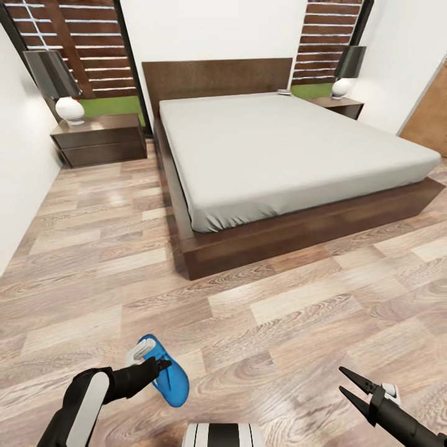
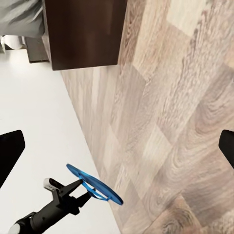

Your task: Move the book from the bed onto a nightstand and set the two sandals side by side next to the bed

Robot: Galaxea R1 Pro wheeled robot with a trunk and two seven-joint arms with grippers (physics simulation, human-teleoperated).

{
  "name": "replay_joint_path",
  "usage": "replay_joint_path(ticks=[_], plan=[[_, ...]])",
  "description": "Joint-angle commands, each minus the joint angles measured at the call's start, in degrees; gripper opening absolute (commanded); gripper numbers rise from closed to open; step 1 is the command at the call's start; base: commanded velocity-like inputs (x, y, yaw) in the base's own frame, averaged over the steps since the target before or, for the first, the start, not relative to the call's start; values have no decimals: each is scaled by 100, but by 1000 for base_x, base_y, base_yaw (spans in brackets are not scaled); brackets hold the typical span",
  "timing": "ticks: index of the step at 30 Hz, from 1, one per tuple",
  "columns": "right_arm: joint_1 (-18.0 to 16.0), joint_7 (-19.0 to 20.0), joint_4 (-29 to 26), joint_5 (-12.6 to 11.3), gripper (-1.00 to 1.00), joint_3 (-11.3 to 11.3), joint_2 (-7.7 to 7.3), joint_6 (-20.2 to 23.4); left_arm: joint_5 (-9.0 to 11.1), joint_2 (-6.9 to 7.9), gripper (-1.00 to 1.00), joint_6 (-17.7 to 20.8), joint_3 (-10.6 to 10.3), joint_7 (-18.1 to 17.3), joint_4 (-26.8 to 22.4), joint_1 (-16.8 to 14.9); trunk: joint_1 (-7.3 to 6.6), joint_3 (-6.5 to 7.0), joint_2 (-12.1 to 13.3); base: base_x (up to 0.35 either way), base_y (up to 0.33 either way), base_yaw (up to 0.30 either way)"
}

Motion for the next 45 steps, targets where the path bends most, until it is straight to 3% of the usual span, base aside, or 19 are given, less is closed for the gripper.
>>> replay_joint_path(ticks=[1, 3, 5, 7, 10, 45], plan=[[-2, 6, 2, -18, 100, -7, 1, 32, 10, -5, -100, 33, 94, -2, 8, -3, -3, 19, 0, 0, 0, 0], [-2, 6, 2, -19, 100, -10, 1, 32, 11, -4, -100, 31, 224, -4, 27, -2, -9, 63, 3, 0, 0, 0], [-3, 7, 2, -19, 100, -5, 2, 32, 18, -12, -100, 34, 608, -9, 68, -2, -14, 107, 5, 0, 0, 0], [-3, 7, 2, -19, 100, -1, 2, 32, 22, -16, -100, 39, 810, -12, 95, -2, -19, 152, 8, 0, 0, 0], [-1, 7, 1, -15, 100, 9, 3, 32, 25, -25, -100, 42, 993, -14, 120, -2, -27, 218, 12, 0, 0, 0], [-1, 13, 31, -19, 100, 40, 65, 40, 18, -65, -100, 61, 1040, -6, 493, -2, -117, 994, 59, 0, 0, 0]])
